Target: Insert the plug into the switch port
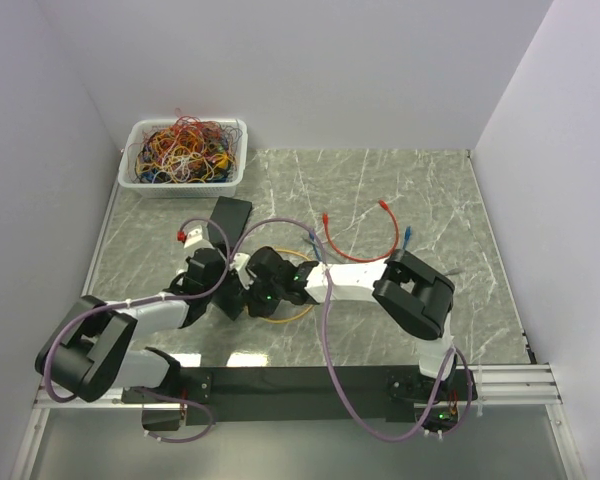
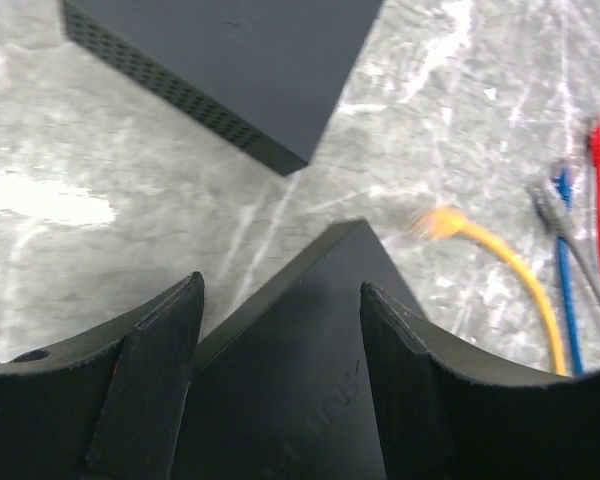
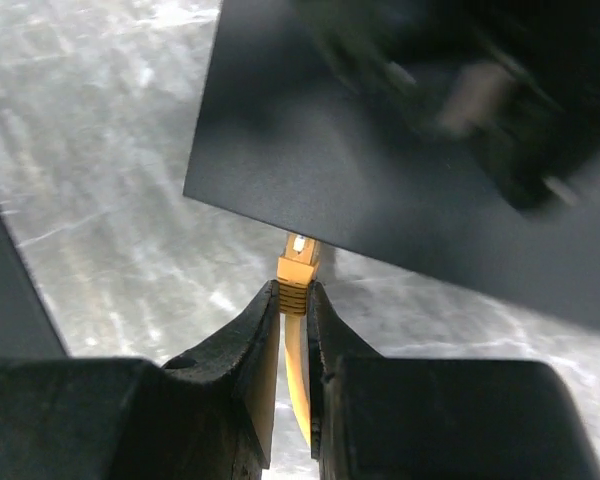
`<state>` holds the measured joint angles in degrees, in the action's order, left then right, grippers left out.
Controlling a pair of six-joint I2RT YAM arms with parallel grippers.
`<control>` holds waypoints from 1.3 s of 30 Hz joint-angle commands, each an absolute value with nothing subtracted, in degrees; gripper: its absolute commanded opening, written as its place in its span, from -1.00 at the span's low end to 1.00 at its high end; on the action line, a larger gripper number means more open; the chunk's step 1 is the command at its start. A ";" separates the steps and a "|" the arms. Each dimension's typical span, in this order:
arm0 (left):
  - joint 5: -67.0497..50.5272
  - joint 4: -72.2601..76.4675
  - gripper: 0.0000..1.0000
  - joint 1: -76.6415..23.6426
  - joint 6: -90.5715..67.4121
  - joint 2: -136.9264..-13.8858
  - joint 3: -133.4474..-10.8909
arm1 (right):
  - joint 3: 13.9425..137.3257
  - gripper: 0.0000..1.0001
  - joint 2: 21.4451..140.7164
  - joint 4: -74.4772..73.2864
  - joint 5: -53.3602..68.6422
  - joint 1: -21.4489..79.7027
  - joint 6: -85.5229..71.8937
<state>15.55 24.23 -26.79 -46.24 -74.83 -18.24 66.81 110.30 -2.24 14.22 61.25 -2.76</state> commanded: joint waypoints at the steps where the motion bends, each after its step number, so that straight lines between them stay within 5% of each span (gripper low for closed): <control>1: -3.08 17.23 0.35 -33.13 -54.23 -78.22 -16.08 | 76.99 -1.00 110.48 22.23 14.94 61.52 -2.28; 19: 4.56 5.63 0.47 -33.75 -57.83 -71.72 -17.49 | 68.65 -1.00 108.37 20.48 4.58 61.52 -3.16; 22: 6.50 3.26 0.51 -33.75 -58.88 -69.44 -17.49 | 66.81 -0.85 108.19 19.60 2.11 61.52 -3.34; 29: 9.40 0.27 0.63 -33.75 -59.85 -65.22 -17.40 | 64.78 -0.16 108.63 16.70 -1.76 61.44 -6.32; 39: 12.39 -4.22 0.83 -33.66 -59.50 -62.49 -19.68 | 58.99 0.20 104.33 17.58 -0.26 61.52 -12.39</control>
<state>18.94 9.50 -31.07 -61.12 -63.94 -20.53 60.62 107.98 12.80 8.67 65.43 -7.62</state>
